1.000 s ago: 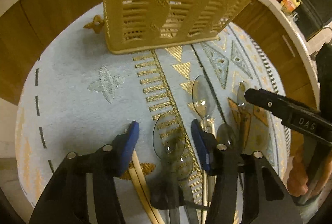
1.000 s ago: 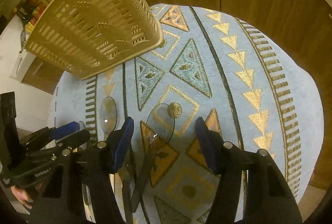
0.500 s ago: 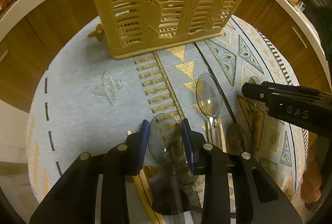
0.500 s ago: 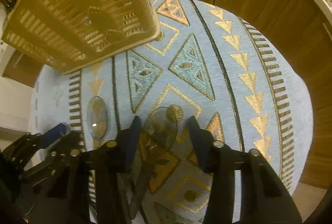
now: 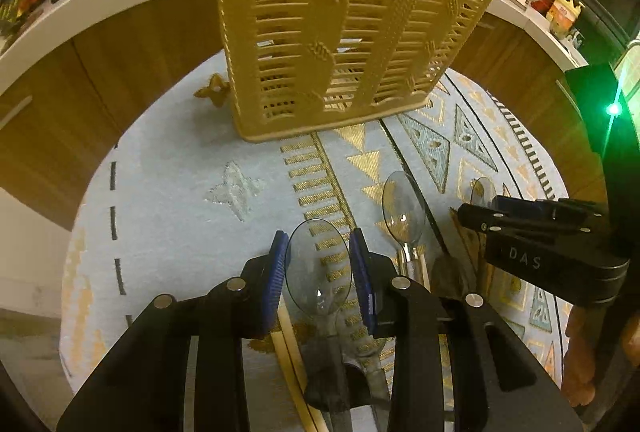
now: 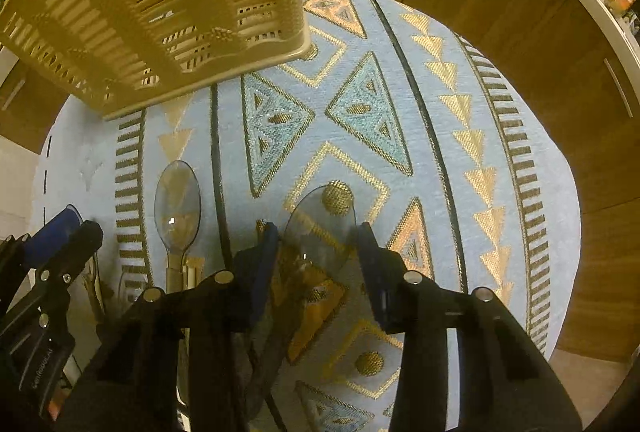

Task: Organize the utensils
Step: 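Lift both clear spoons over the tan basket and open both grippers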

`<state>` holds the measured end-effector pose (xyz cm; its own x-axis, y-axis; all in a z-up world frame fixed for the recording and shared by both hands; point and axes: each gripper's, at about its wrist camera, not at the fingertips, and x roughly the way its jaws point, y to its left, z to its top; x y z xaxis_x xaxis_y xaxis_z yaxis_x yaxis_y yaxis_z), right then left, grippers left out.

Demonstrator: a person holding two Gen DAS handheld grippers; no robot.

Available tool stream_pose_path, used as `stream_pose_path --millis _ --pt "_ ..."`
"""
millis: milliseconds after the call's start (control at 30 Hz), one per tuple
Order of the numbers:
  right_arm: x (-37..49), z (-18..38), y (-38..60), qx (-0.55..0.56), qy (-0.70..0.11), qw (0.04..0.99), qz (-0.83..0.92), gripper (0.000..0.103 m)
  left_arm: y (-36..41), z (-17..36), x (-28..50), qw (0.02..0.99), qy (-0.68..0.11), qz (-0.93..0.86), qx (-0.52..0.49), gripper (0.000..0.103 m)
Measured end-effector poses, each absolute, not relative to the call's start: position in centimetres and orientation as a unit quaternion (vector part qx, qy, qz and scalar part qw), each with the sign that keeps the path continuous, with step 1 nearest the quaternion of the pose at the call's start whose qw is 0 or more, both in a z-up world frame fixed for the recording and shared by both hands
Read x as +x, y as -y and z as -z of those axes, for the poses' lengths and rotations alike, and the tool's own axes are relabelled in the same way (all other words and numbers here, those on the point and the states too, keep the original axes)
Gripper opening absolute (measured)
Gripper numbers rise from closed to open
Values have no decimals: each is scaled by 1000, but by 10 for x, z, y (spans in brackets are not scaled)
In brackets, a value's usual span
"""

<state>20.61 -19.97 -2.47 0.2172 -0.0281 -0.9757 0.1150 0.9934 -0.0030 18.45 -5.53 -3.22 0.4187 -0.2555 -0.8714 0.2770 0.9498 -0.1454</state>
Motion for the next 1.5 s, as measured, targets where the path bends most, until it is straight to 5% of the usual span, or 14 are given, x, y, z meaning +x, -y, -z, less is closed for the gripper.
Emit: stream_pose_path --millis 400,967,1500 --pt "173 14 192 18 -560 828 -12 29 55 7 166 877 -453 160 3 30" --pt "135 -136 263 86 -318 940 -84 29 25 -118 132 943 -280 172 -47 30" --pt "205 -230 264 67 -219 971 -74 29 17 -216 194 970 -177 153 -72 30"
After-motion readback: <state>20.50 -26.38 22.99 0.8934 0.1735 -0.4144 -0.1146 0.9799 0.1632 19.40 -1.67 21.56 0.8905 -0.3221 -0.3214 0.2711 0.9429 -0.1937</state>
